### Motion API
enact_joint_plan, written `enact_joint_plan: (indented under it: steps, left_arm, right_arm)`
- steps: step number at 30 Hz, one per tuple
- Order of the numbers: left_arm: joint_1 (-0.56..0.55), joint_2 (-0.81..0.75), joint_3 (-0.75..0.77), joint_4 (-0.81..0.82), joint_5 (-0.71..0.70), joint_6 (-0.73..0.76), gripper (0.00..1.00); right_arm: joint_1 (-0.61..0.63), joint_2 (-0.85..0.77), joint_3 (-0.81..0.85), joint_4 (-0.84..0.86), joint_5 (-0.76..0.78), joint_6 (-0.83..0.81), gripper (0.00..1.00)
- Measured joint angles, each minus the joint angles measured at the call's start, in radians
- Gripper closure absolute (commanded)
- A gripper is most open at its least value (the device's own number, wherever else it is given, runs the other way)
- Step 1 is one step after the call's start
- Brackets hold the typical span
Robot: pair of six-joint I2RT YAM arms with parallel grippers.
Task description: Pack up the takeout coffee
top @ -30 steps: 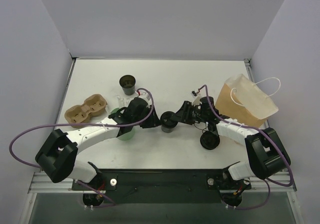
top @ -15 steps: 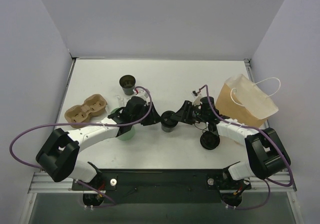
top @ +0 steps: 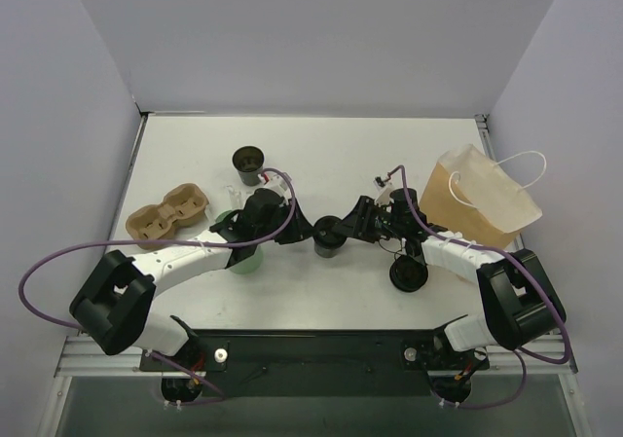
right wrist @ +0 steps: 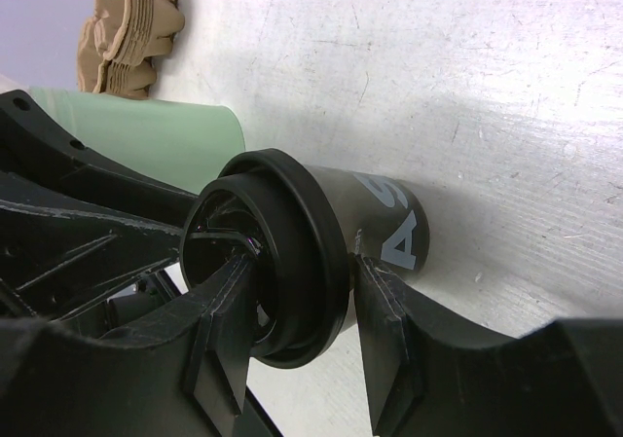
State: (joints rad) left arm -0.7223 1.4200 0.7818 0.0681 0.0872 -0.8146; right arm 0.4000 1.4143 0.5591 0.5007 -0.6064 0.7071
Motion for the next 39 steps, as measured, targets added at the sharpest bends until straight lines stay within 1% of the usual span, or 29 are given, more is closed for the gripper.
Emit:
enact_joint_plan:
  steps: [6, 11, 18, 25, 32, 39]
  left_arm:
    - [0.000, 0.014, -0.018, 0.013, 0.000, -0.016, 0.63]
    - [0.003, 0.025, -0.022, 0.038, -0.002, -0.029, 0.69]
    - [0.003, 0.047, -0.029, 0.066, -0.037, -0.068, 0.71]
    - [-0.014, 0.080, -0.028, 0.105, -0.096, -0.112, 0.71]
    - [-0.051, 0.120, 0.010, 0.106, -0.195, -0.126, 0.71]
    - [-0.087, 0.117, 0.052, 0.032, -0.294, -0.123, 0.70]
  right_arm:
    - [0.000, 0.003, 0.001, 0.001, 0.000, 0.003, 0.82]
    - [0.000, 0.013, 0.005, 0.009, 0.000, 0.011, 0.83]
    - [-0.013, 0.043, 0.003, 0.060, -0.007, 0.030, 0.85]
    - [-0.034, 0.074, -0.019, 0.133, -0.021, 0.057, 0.85]
    - [-0.055, 0.088, -0.015, 0.143, -0.020, 0.058, 0.85]
    - [-0.059, 0.101, 0.003, 0.138, -0.024, 0.055, 0.85]
